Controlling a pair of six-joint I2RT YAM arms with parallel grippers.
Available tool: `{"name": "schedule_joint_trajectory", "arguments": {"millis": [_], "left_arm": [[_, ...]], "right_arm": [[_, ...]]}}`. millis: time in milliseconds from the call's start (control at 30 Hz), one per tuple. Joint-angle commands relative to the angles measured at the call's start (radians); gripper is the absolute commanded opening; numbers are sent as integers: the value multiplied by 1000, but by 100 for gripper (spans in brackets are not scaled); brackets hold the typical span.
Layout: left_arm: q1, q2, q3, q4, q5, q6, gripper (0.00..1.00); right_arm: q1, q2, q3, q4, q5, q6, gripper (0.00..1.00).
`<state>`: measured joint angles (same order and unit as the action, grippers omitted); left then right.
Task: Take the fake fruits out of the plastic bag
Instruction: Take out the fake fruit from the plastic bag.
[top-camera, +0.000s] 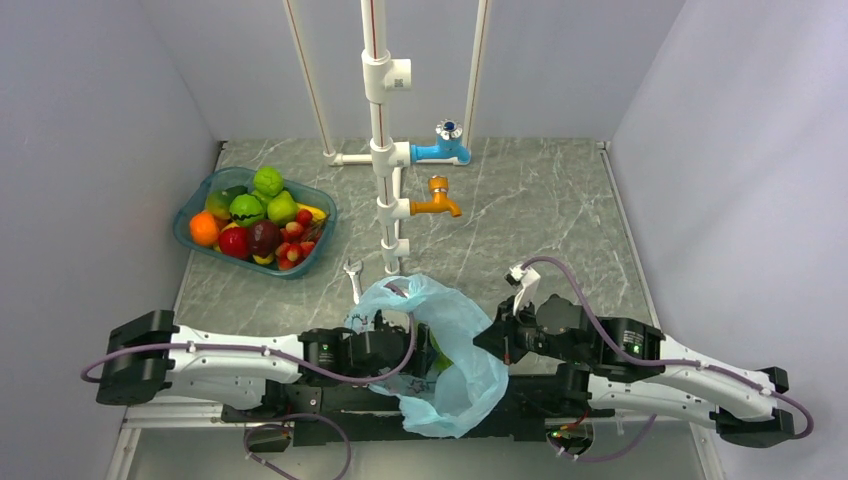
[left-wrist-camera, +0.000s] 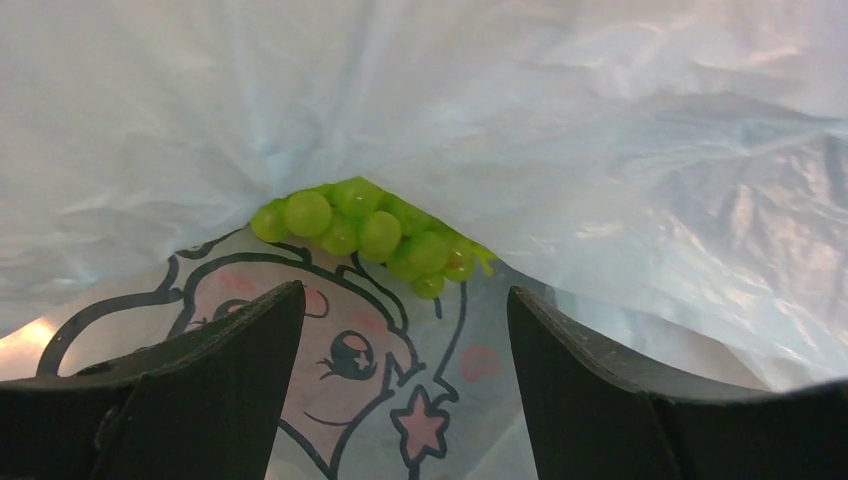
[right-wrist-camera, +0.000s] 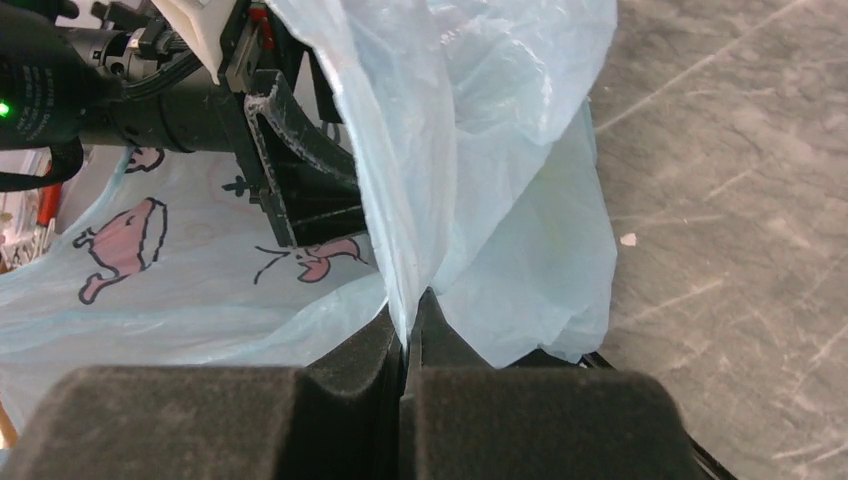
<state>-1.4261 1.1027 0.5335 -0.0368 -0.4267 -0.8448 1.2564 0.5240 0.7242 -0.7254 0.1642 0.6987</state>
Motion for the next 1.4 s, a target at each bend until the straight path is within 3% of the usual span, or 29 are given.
{"name": "schedule_joint_trajectory", "arguments": {"millis": [0,300,567,733,933,1267,1367], "left_arm": [[-6,39,38,-21,-128,-137,80],[4,180,65,0,-260,-336,95],[79,412,154,99,-119,-327,92],[98,458,142,101,-89,-345,68],[132,321,101,216,-4,-211,44],[136,12,100,210,64,-40,17],[136,-60,69,213,85,-32,14]], "right_arm": [[3,-12,-1,-47,44,44,0],[3,62,14,36,4,14,0],[3,25,6,31,12,28,0],[3,16,-2,21,22,30,0],[3,26,-41,48,26,29,0],[3,97,-137,149,36,69,0],[3,116,-138,156,67,69,0]]}}
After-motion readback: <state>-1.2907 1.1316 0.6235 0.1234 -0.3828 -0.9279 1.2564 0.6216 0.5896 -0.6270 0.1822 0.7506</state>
